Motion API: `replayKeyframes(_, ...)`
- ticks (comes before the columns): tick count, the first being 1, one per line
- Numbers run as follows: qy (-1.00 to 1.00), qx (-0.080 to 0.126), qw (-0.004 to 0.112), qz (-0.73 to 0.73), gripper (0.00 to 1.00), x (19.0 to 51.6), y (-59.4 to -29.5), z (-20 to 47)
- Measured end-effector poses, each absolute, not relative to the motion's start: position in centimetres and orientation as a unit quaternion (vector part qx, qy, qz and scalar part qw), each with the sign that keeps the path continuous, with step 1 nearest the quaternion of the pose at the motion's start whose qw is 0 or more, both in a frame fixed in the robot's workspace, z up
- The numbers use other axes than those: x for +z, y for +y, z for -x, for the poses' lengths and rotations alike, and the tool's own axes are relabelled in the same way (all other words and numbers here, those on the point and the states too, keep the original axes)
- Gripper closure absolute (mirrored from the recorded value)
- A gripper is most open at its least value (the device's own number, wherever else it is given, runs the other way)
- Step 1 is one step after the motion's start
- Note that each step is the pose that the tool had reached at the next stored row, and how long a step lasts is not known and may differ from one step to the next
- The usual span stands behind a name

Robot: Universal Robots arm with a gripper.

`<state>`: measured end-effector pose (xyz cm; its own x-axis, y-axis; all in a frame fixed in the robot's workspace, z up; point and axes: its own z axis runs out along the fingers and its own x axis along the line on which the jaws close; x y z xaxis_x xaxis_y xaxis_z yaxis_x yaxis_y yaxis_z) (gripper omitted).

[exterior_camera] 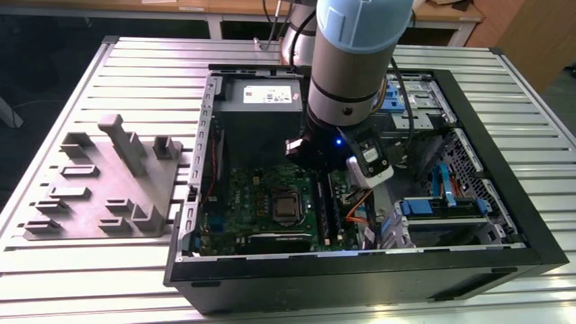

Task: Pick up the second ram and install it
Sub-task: 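Press down the second ram until it locks into place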

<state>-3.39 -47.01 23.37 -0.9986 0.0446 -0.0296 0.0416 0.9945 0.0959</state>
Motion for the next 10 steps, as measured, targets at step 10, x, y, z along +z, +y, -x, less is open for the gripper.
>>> replayKeyframes(10, 0.999, 0.048, 0.016, -0.022, 0.9, 23.3, -45.8, 3.3)
